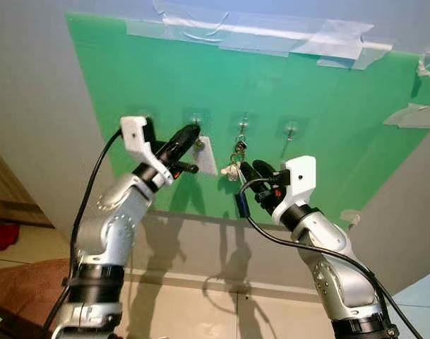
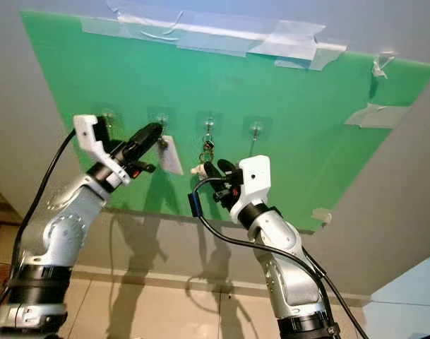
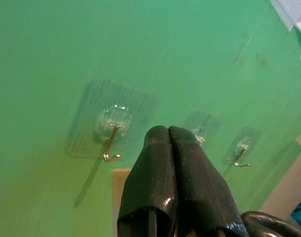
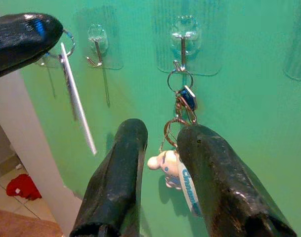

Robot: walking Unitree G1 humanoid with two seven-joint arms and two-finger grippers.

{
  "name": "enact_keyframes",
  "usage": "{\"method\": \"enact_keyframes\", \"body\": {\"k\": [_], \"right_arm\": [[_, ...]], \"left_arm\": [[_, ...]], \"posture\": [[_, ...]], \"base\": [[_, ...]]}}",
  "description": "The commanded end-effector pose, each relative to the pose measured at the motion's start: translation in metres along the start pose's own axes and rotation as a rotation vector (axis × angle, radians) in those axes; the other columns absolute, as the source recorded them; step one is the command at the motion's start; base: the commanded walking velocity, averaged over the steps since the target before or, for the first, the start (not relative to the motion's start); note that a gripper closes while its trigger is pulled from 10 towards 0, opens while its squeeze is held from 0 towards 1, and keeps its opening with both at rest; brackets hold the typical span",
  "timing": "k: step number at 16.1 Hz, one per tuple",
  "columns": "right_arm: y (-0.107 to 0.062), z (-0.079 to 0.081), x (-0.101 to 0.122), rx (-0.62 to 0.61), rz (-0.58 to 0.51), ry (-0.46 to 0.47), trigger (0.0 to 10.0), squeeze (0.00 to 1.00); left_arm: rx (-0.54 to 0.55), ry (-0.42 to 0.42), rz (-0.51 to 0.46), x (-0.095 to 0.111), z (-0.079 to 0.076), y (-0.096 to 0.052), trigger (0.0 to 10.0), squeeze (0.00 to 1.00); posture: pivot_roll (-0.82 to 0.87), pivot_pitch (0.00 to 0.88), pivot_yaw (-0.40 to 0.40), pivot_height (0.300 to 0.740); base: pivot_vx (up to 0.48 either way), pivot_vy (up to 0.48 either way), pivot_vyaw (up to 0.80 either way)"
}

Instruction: Hang keys on a hook

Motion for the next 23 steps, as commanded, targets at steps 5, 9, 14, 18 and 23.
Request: {"method": "enact_keyframes", "body": {"k": [5, 9, 14, 18, 23], "right_arm": [[-0.003, 0.000, 0.001, -0.009, 0.004, -0.007, 10.0, 0.00], [-0.005, 0.000, -0.001, -0.009, 0.008, -0.010, 10.0, 0.00], [-0.006, -0.001, -0.002, -0.007, 0.014, -0.018, 10.0, 0.00], [-0.007, 0.000, -0.002, -0.006, 0.016, -0.021, 10.0, 0.00], [-0.007, 0.000, -0.004, -0.011, 0.021, -0.016, 10.0, 0.00]], "left_arm": [[0.015, 0.046, -0.007, 0.005, 0.006, 0.010, 10.0, 0.00], [0.033, 0.044, -0.014, 0.003, 0.013, 0.014, 10.0, 0.00], [0.039, 0.029, -0.036, 0.003, 0.019, 0.017, 10.0, 0.00], [0.053, 0.017, -0.040, 0.002, 0.026, 0.019, 10.0, 0.00], [0.135, -0.119, -0.062, -0.005, 0.045, 0.015, 10.0, 0.00]], "posture": [[-0.09, 0.000, -0.020, 0.740], [-0.10, 0.000, -0.018, 0.740], [-0.11, 0.000, -0.020, 0.740], [-0.11, 0.000, -0.017, 0.740], [-0.12, 0.000, -0.013, 0.740]], "base": [[0.000, 0.000, 0.00], [0.000, 0.000, 0.00], [0.000, 0.000, 0.00], [0.000, 0.000, 0.00], [0.000, 0.000, 0.00]]}}
Point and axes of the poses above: a point about 5 cm out from each wrist's last joint towards the gripper, its own y axis pointing out of the wrist towards the gripper, its own x axis along the axis of the wrist's last joint, z = x × y, the point moved 1 cm from there along y, pointing out of the wrist towards the gripper, and after that the axes turned 13 degrees about -y, right-handed, at the moved point
